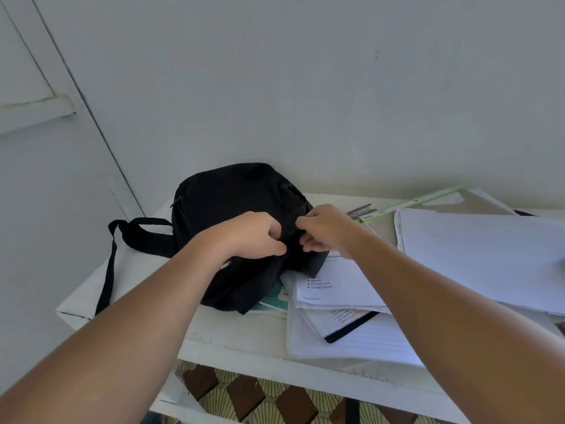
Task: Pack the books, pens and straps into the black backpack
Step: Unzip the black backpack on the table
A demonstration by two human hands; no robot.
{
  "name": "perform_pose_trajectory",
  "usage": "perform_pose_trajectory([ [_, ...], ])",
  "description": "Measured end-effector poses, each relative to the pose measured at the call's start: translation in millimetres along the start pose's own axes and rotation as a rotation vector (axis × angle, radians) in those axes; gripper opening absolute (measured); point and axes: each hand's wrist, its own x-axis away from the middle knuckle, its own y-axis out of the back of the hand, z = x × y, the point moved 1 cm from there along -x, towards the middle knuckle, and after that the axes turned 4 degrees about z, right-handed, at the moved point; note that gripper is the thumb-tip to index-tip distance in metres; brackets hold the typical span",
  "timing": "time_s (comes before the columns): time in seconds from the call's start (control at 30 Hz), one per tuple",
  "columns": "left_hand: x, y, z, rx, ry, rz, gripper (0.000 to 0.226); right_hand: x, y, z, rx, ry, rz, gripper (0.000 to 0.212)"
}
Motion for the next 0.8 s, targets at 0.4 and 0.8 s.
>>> perform_pose_trajectory([
  [0.4, -53, 1, 10, 0.125, 0.164, -0.112, 0.052, -13, 0, -11, 0.126, 0.134, -0.120, 0.025],
  [0.8, -106, -25, 5, -0.225, 0.168, 0.157, 0.039, -110, 9, -7, 0.646, 0.148, -0.126, 0.042],
])
